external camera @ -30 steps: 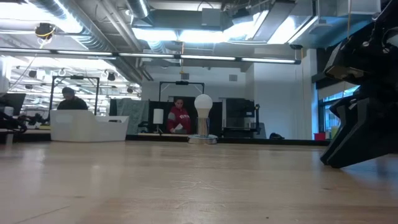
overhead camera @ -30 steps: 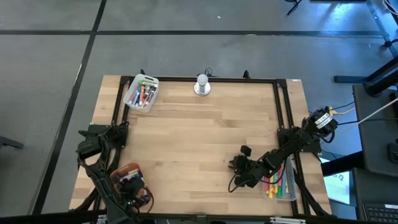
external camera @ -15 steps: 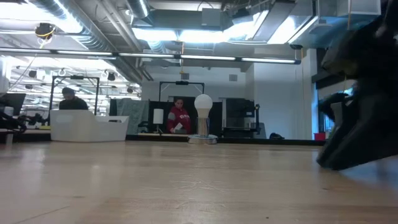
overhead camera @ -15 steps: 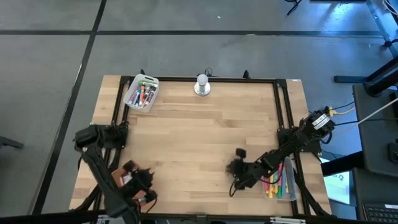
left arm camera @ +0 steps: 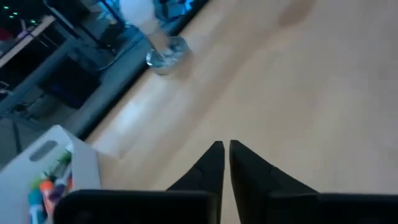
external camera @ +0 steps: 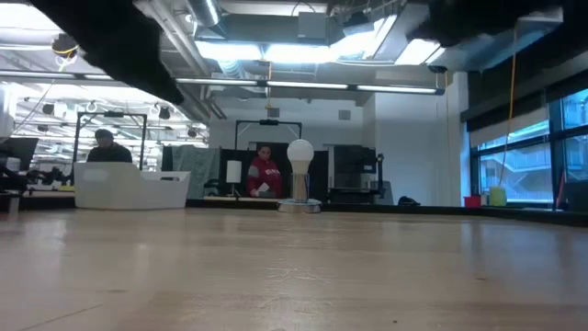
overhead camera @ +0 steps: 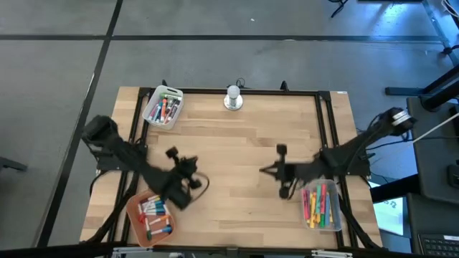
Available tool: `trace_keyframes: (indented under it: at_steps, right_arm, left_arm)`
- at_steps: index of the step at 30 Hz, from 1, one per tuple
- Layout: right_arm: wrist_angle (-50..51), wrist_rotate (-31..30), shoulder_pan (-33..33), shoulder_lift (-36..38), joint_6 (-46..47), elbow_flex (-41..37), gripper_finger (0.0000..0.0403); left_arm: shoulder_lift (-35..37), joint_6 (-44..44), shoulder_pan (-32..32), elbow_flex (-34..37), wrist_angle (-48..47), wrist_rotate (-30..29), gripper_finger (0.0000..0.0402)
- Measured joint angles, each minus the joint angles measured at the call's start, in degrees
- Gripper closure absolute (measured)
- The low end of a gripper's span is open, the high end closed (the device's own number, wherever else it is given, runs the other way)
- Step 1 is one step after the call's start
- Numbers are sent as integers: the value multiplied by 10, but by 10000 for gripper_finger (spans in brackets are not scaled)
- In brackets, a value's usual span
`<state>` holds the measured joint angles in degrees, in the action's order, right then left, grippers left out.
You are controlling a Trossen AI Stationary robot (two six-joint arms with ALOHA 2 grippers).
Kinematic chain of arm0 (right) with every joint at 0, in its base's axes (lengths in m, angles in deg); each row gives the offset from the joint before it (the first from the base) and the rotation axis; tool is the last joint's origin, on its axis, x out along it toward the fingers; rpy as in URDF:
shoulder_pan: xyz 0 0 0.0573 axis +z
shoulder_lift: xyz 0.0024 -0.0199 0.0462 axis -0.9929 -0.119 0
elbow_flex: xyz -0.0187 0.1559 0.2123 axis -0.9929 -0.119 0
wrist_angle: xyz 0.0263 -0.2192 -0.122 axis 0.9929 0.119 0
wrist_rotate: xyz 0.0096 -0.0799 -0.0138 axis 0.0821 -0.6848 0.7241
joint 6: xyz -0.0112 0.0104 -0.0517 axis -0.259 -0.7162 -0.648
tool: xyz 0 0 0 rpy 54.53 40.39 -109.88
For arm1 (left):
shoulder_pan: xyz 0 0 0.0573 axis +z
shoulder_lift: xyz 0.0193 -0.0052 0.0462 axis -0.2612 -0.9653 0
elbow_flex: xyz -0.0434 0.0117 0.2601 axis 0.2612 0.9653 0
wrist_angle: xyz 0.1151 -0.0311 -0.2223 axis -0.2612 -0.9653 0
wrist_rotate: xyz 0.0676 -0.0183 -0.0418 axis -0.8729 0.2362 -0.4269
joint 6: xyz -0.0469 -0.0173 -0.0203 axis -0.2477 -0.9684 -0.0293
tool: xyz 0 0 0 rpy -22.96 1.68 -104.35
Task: Pick & Place Markers
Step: Return to Home Position
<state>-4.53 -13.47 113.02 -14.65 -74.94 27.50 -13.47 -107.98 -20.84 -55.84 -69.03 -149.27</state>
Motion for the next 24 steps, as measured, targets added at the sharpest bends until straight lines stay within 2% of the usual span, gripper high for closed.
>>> trace_keyframes:
  at_steps: [6, 11, 15, 19, 21, 24]
  right_arm:
    - [51, 144, -134, 133, -31, 0, 399]
    - [61, 230, -217, 180, -33, 0, 400]
    - [50, 262, -244, 181, -34, 0, 401]
    - [48, 268, -249, 188, -50, -13, 399]
    - [48, 241, -254, 209, -52, -38, 400]
    - [24, 250, -273, 264, -42, -81, 401]
  left_arm:
    - [156, 179, 104, 133, 135, -9, 400]
    - [296, 367, 193, 244, 310, 45, 399]
    - [371, 541, 264, 326, 539, 158, 400]
    - [391, 671, 329, 390, 782, 323, 400]
    - [392, 702, 354, 403, 843, 382, 400]
    - [396, 720, 373, 404, 852, 397, 400]
